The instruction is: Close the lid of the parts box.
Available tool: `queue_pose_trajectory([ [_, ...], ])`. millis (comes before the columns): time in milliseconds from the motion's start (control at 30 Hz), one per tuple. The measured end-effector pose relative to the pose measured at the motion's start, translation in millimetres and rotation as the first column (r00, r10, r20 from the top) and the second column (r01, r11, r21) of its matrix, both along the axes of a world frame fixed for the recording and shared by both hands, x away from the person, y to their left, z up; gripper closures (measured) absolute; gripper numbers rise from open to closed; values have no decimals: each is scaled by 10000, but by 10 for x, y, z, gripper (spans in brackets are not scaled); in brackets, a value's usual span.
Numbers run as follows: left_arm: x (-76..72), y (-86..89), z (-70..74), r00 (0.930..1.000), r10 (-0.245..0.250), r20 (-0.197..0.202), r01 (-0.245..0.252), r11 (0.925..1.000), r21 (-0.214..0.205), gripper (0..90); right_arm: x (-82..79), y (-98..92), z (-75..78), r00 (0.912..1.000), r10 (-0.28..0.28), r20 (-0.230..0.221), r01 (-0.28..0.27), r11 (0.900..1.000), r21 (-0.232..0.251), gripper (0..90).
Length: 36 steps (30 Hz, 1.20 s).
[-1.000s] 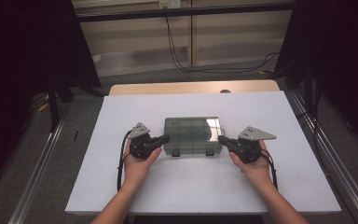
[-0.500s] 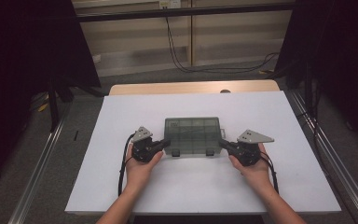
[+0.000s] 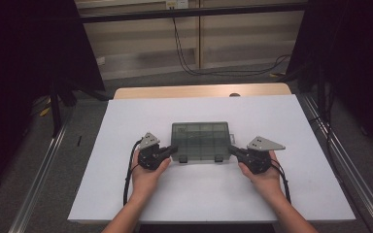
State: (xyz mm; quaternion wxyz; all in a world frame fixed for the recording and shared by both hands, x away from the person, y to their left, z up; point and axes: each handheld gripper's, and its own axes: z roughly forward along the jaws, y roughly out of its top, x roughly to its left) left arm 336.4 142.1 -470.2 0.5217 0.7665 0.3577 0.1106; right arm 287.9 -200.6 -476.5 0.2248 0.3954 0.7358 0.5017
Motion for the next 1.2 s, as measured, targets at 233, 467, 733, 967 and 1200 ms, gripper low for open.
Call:
queue_pose_trajectory([
  [233,-111,-5,113,9987,-163,481,161,9999,47,823,5,-3,-5,10000,-8,4,8,10000,59,900],
  [467,-206,166,162,9982,134,583,-126,9998,-133,419,6,-6,-8,10000,-1,-2,1,10000,97,900],
  [733,-323,484,184,9979,187,619,-162,9991,-400,0,7,-5,-9,10000,-16,22,16,10000,86,900],
  [967,-423,677,127,9974,320,649,-300,9990,-325,0,11,-4,-8,10000,-26,36,25,10000,70,900],
  [1200,-452,769,91,9976,365,589,-356,9992,-153,0,11,-2,-7,10000,-49,29,49,10000,71,900],
])
